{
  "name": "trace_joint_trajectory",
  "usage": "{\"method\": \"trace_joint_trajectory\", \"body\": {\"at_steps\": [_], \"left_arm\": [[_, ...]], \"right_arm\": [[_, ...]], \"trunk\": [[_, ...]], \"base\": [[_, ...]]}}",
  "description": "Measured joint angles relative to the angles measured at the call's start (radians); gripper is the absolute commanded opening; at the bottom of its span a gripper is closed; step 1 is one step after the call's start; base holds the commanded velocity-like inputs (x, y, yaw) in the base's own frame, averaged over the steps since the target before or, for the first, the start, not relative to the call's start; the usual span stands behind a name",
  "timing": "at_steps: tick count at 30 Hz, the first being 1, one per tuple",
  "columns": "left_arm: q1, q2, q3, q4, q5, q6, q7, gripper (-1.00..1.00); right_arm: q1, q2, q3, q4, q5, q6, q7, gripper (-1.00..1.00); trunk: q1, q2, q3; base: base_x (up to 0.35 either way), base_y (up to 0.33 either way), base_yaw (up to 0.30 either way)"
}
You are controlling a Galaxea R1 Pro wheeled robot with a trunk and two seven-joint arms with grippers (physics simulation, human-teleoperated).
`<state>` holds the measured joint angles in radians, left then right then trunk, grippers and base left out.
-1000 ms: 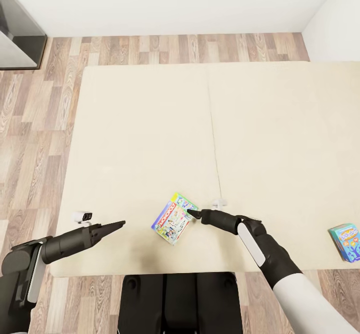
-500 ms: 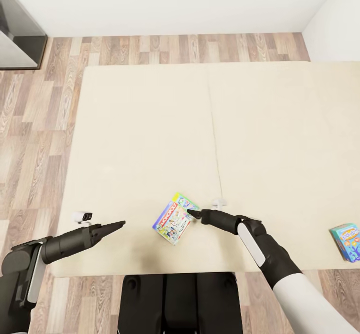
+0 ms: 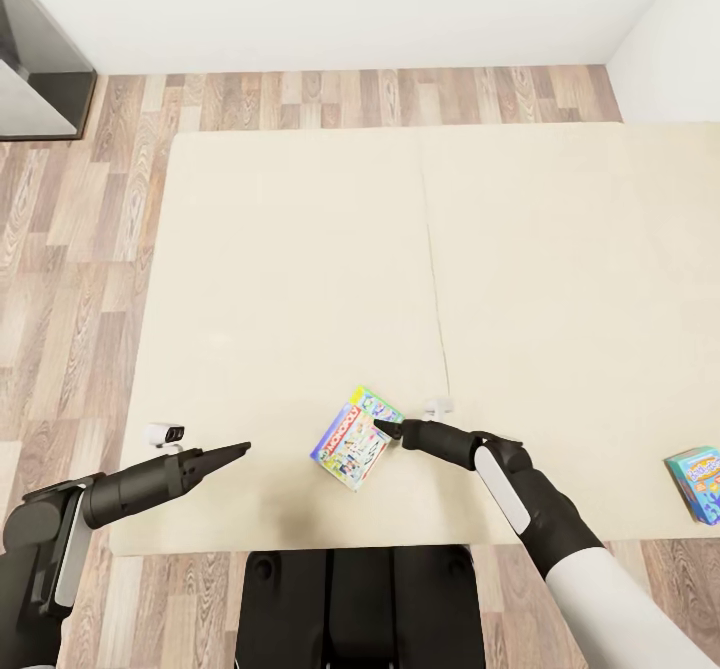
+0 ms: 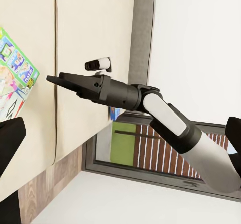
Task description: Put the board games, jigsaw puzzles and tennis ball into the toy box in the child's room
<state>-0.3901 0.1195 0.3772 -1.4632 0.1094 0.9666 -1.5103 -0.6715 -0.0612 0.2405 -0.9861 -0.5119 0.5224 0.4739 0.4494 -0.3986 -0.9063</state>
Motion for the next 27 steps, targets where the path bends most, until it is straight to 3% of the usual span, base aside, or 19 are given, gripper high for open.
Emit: {"method": "trace_joint_trajectory", "body": {"at_steps": [17, 27], "left_arm": [[0.0, 0.0, 0.0, 0.0, -0.001, 0.0, 0.001, 1.0], [0.0, 0.0, 0.0, 0.0, -0.001, 0.0, 0.001, 1.0]], "right_arm": [[0.0, 0.001, 0.003, 0.0, 0.0, 0.0, 0.0, 1.0], [0.0, 0.0, 0.004, 0.001, 0.0, 0.0, 0.0, 1.0]], "trunk": [[0.0, 0.0, 0.0], [0.0, 0.0, 0.0]], "base": [[0.0, 0.001, 0.008], [0.0, 0.05, 0.145]]}}
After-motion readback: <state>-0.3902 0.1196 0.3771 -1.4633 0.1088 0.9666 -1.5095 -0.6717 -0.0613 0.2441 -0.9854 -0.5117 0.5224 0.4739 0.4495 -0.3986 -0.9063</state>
